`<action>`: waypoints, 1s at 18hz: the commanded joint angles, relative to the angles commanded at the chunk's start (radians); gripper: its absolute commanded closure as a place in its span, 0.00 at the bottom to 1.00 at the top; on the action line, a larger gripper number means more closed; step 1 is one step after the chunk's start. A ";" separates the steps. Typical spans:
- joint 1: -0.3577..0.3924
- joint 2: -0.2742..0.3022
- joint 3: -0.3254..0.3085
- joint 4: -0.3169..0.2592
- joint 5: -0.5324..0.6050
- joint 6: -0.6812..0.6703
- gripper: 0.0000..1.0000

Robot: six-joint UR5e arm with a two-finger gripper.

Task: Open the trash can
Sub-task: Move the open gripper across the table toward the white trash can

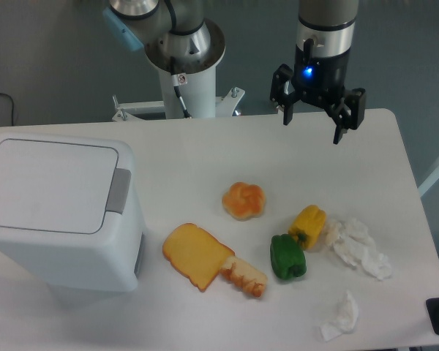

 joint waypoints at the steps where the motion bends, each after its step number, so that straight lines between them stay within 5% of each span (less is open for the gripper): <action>1: -0.002 -0.002 0.002 0.000 0.000 -0.002 0.00; 9: -0.021 0.002 0.005 0.000 -0.005 -0.012 0.00; 18: -0.061 -0.011 0.031 0.002 -0.106 -0.280 0.00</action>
